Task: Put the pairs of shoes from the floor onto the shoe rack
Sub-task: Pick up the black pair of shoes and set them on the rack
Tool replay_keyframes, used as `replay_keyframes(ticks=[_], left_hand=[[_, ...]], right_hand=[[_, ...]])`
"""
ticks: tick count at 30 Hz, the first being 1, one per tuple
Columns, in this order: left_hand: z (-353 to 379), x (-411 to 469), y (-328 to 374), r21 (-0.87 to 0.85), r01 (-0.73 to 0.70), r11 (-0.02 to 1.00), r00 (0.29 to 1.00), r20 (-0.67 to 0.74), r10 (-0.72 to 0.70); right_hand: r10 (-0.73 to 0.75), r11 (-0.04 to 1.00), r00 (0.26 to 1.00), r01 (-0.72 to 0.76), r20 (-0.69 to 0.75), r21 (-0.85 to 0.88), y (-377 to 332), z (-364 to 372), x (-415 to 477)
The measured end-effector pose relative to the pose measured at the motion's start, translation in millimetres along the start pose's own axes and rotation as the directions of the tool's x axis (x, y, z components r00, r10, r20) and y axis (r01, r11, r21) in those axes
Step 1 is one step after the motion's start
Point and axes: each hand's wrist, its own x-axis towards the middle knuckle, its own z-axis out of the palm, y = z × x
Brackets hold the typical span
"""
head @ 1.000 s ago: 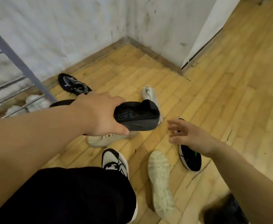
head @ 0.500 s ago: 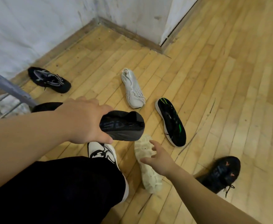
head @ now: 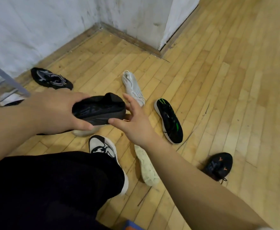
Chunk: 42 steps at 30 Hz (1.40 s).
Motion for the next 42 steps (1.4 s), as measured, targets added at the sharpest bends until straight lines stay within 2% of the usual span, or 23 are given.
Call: replay_keyframes(ticks=[5, 7, 9, 10, 11, 13, 14, 15, 16, 19, 22, 26, 29, 31, 32, 34, 36, 38, 40, 42], left_hand=[[12, 6, 57, 0.223, -0.16, 0.962, 0.987, 0.052, 0.152], [16, 10, 81, 0.27, -0.224, 0.936, 0.974, 0.045, 0.221], [19, 12, 96, 0.272, -0.257, 0.927, 0.966, 0.063, 0.249], [19, 13, 102, 0.273, -0.266, 0.925, 0.964, 0.078, 0.254], [20, 15, 106, 0.28, -0.272, 0.921, 0.962, 0.093, 0.256], [22, 18, 109, 0.294, -0.277, 0.915, 0.96, 0.12, 0.253], [22, 20, 109, 0.298, -0.272, 0.915, 0.961, 0.135, 0.242], [23, 22, 108, 0.298, -0.263, 0.918, 0.962, 0.148, 0.228], [24, 23, 106, 0.292, -0.251, 0.923, 0.964, 0.158, 0.212], [27, 26, 100, 0.264, -0.236, 0.935, 0.964, 0.184, 0.191], [32, 30, 95, 0.259, -0.225, 0.939, 0.964, 0.199, 0.176], [37, 38, 85, 0.27, -0.217, 0.938, 0.968, 0.181, 0.171], [36, 39, 77, 0.213, -0.211, 0.954, 0.968, 0.179, 0.174], [32, 39, 72, 0.182, -0.204, 0.962, 0.969, 0.177, 0.172], [28, 37, 70, 0.177, -0.197, 0.964, 0.971, 0.171, 0.167], [22, 30, 64, 0.17, -0.188, 0.967, 0.976, 0.139, 0.165], [14, 16, 56, 0.153, -0.182, 0.971, 0.98, 0.103, 0.167], [3, -1, 46, 0.091, -0.158, 0.983, 0.986, 0.074, 0.152], [-14, -22, 34, 0.06, -0.136, 0.989, 0.991, 0.008, 0.136], [-36, -49, 18, 0.098, -0.096, 0.99, 0.99, -0.094, 0.106]], right_hand=[[0.146, 0.987, 0.988, -0.149, -0.057, -0.056, 38, -45, -57], [0.236, 0.949, 0.969, -0.245, -0.068, -0.2, 62, -71, -79], [0.327, 0.839, 0.929, -0.369, -0.171, -0.4, 101, -100, -98], [0.38, 0.745, 0.878, -0.476, -0.29, -0.467, 124, -118, -106], [0.457, 0.635, 0.783, -0.619, -0.422, -0.462, 146, -135, -115], [0.617, 0.409, 0.514, -0.857, -0.596, -0.315, 180, -162, -130], [0.658, 0.33, 0.42, -0.907, -0.625, -0.263, 195, -173, -138], [0.679, 0.276, 0.368, -0.93, -0.635, -0.244, 207, -180, -146], [0.689, 0.247, 0.348, -0.937, -0.635, -0.245, 219, -184, -153], [0.71, 0.272, 0.329, -0.944, -0.623, -0.19, 247, -182, -159], [0.689, 0.263, 0.271, -0.958, -0.672, -0.117, 255, -176, -151], [0.658, 0.309, 0.266, -0.949, -0.705, -0.069, 243, -174, -147], [0.661, 0.471, 0.283, -0.878, -0.695, 0.09, 222, -166, -138], [0.678, 0.634, 0.334, -0.716, -0.655, 0.291, 201, -156, -130], [0.673, 0.704, 0.38, -0.592, -0.634, 0.392, 189, -150, -127], [0.633, 0.773, 0.511, -0.376, -0.582, 0.511, 157, -132, -124], [0.508, 0.843, 0.681, -0.266, -0.528, 0.468, 120, -111, -118], [0.345, 0.925, 0.829, -0.219, -0.44, 0.312, 75, -94, -110], [0.194, 0.978, 0.934, -0.162, -0.301, 0.129, 27, -81, -98], [0.061, 0.998, 0.991, -0.061, -0.121, 0.008, -20, -66, -82]])
